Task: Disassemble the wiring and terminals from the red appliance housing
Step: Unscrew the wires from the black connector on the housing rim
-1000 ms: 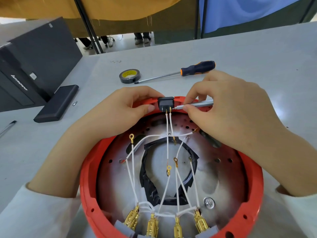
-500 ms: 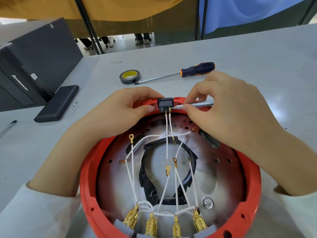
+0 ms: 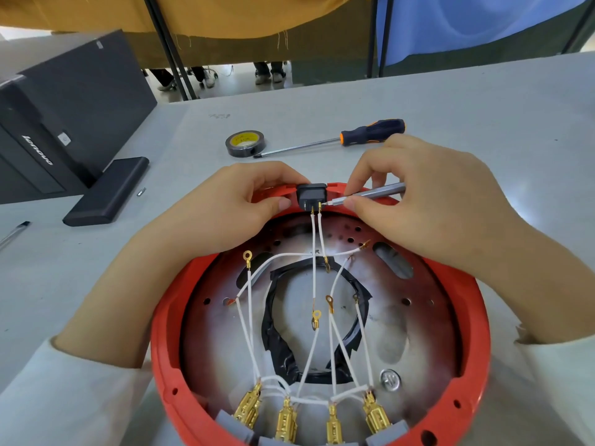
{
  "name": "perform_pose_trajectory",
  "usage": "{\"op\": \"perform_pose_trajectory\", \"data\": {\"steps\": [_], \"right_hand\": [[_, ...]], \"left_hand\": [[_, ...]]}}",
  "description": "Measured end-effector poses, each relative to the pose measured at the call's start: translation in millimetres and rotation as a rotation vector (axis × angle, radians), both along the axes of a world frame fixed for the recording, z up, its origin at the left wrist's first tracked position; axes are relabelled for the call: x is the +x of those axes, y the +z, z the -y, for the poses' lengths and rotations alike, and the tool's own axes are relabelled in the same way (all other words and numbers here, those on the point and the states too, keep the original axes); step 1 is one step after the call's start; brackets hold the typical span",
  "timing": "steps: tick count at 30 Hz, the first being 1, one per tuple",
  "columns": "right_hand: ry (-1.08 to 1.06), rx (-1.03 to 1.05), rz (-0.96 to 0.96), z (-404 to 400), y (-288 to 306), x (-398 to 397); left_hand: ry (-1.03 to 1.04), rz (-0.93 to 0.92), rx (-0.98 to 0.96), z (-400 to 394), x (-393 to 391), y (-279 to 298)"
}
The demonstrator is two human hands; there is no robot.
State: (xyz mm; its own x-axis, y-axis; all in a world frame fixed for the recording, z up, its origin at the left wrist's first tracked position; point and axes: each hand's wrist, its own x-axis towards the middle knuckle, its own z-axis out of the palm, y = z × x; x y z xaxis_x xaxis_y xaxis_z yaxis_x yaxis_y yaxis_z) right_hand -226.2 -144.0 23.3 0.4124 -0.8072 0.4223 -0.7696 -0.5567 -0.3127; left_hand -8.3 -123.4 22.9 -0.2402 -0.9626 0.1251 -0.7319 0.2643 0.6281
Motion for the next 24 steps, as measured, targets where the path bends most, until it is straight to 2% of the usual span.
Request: {"op": "perform_pose_trajectory", "data": {"steps": [5, 24], "right_hand": [[0.041, 0.002, -0.049, 7.9, 4.4, -0.5], [0.193, 0.047, -0.033, 27.0, 10.3, -1.7]], "left_hand": [[0.003, 0.021, -0.013, 0.7, 0.2, -1.0], [0.021, 0.041, -0.006, -0.7, -2.1, 2.0]]}}
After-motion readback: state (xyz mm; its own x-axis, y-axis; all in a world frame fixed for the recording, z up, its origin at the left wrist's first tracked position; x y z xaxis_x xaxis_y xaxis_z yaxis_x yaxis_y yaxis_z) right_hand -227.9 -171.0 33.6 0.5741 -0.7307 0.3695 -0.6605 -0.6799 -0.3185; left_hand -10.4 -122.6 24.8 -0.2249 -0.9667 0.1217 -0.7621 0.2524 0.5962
